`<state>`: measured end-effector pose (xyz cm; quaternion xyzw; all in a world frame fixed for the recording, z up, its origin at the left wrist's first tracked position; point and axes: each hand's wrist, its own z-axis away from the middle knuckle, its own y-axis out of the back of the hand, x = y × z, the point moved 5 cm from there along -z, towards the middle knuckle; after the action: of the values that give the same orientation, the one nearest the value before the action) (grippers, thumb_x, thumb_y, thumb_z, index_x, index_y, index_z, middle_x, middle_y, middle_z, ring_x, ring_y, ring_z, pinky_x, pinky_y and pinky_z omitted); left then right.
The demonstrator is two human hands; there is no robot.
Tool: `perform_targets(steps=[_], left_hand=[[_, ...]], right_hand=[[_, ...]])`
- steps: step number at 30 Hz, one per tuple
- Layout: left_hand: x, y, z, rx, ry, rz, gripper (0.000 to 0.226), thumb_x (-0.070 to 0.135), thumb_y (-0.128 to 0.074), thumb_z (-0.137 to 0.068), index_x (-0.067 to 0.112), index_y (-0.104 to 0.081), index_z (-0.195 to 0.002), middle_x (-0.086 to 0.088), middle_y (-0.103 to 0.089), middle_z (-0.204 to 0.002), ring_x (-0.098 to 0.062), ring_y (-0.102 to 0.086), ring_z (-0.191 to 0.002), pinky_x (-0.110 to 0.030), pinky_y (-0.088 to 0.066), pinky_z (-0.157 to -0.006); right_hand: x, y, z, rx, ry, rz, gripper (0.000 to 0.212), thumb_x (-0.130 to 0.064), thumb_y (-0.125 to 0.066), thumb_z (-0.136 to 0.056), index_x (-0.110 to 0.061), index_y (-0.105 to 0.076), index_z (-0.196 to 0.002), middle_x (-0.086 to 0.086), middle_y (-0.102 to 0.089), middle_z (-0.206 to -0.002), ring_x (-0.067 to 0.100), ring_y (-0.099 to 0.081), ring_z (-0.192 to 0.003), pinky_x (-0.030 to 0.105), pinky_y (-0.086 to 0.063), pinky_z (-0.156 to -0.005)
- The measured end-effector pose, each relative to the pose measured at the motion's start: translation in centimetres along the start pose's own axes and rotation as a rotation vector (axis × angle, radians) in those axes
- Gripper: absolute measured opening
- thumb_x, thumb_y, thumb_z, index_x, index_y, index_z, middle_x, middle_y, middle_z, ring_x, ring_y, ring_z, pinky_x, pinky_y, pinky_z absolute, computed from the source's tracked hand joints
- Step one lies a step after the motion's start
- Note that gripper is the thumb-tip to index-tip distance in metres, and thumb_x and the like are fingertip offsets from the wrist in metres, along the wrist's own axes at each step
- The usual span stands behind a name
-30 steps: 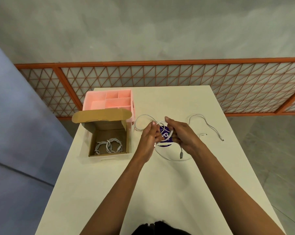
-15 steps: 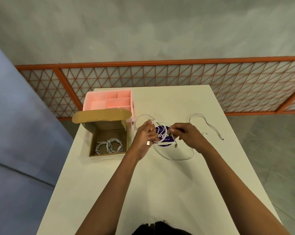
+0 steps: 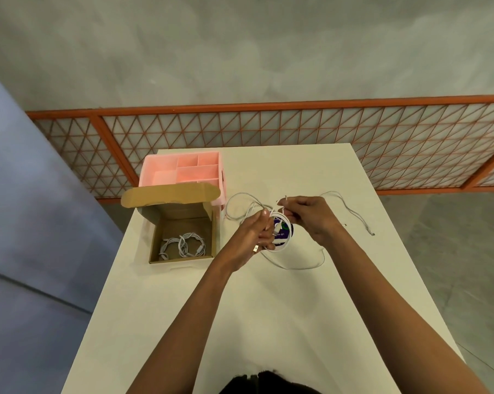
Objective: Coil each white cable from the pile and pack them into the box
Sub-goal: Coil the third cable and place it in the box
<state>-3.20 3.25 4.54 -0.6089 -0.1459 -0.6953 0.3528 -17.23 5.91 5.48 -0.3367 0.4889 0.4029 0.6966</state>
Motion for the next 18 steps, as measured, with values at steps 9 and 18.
perform_targets(steps=[9, 18], left_hand=[[0.4, 0.8, 0.0, 0.163, -0.096, -0.211, 0.029, 0.031, -0.027, -0.104, 0.018, -0.04, -0.081, 0.015, -0.046, -0.048, 0.0, -0.047, -0.043, -0.019, -0.038, -0.055], [-0.1, 1.8, -0.6, 0.259, -0.097, -0.188, 0.034, 0.032, -0.028, -0.104, 0.02, -0.039, -0.074, 0.017, -0.035, -0.045, 0.0, -0.034, -0.041, -0.015, -0.036, -0.049]], right_hand=[[0.6, -1.5, 1.6, -0.322, -0.045, 0.26, 0.039, -0.028, -0.044, -0.101, 0.004, -0.067, -0.1, 0.014, -0.069, -0.089, 0.017, -0.065, -0.078, 0.021, -0.053, -0.074], [-0.3, -2.0, 1.8, -0.196, 0.121, 0.684, 0.02, -0.003, -0.069, -0.083, 0.001, -0.067, -0.103, 0.012, -0.062, -0.083, 0.011, -0.061, -0.057, 0.008, -0.045, -0.051]])
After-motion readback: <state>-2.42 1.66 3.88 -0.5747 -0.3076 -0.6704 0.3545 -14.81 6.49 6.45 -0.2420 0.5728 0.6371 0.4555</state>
